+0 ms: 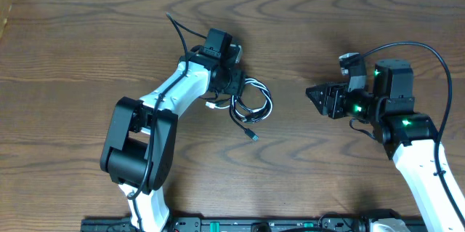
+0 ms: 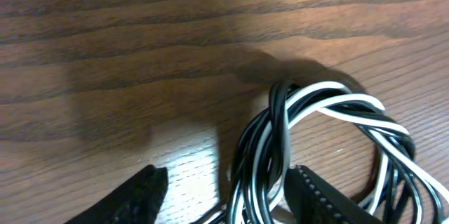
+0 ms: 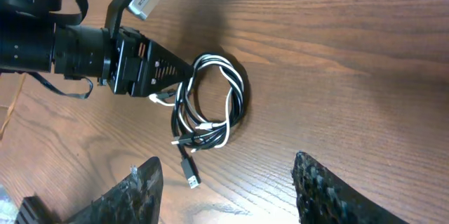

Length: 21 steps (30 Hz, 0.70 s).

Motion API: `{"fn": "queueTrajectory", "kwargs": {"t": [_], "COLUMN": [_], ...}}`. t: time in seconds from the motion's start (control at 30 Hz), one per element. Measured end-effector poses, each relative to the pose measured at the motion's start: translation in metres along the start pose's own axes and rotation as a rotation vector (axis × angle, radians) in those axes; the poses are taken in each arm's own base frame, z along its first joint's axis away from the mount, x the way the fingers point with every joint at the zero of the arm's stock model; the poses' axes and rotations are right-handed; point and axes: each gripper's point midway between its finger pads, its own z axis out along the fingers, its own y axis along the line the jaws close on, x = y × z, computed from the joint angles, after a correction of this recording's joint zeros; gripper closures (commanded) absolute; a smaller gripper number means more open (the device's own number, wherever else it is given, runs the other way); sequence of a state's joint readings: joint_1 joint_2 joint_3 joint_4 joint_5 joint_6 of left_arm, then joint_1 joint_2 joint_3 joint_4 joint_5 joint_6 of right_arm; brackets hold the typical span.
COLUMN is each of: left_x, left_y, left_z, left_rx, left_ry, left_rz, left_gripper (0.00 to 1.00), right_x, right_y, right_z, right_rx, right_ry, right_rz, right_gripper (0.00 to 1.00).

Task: Untangle cables
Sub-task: 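Reach the left gripper down and grasp the black-white cable bundle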

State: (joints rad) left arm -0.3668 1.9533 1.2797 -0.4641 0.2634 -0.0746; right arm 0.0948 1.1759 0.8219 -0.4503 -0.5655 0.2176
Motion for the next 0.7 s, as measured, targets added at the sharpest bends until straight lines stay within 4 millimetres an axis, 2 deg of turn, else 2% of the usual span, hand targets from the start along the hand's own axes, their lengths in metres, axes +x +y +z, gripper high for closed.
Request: {"fn": "queueTrajectory", "kwargs": {"t": [0.17,0.43,0.7], "left_x": [0.01,0.033,0.038], "left_y": [0.002,0.001,-0.003], "left_z": [0.0,-0.001,0.001], "left_rx": [-0.008,0.004,0.028], "left_ry": [0.039,0.131,0.154], "left_rz": [0.01,0.014,-0.046], "left_gripper": [0.58,0.58,0.59], "right_x": [0.002,0.002,0.001], "right_y": [-0.001,-0.003,-0.005], "right_z": [0.0,0.0,0.0], "right_rx": [0.003,0.014,0.03], "right_ry": [0.008,0.006,0.002], "right_rz": [0.015,0.019,0.027], "right_gripper": [0.44,0.42,0.41]}}
